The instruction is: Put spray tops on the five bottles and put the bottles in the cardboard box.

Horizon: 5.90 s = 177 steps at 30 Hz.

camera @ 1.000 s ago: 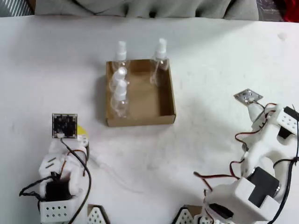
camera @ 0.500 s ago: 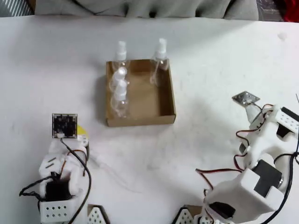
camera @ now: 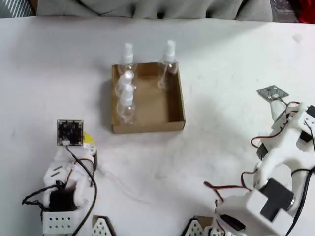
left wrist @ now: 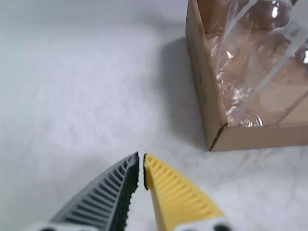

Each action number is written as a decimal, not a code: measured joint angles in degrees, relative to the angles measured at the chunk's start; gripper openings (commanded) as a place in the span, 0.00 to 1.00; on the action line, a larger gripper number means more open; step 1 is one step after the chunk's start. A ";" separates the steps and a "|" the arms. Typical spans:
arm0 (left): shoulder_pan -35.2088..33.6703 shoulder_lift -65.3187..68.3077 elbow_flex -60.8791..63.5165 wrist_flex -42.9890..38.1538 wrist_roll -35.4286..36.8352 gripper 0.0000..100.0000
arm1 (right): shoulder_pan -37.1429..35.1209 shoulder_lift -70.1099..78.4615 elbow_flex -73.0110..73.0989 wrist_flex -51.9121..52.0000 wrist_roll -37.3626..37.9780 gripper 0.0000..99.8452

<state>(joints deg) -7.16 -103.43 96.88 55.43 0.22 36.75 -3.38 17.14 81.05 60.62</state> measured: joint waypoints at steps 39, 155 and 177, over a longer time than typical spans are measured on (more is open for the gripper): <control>3.16 57.93 -26.29 8.53 13.19 0.30 | -0.18 -2.37 0.44 2.29 -0.09 0.02; -8.35 15.47 -44.66 -2.73 8.53 0.02 | -84.66 -99.16 60.75 -49.49 -53.98 0.02; -3.08 48.88 -84.66 5.45 22.42 0.02 | -95.21 -99.34 79.21 -59.43 -53.27 0.02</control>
<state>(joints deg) -10.24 -54.55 12.22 60.88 22.64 -58.46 -102.73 96.35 21.63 7.34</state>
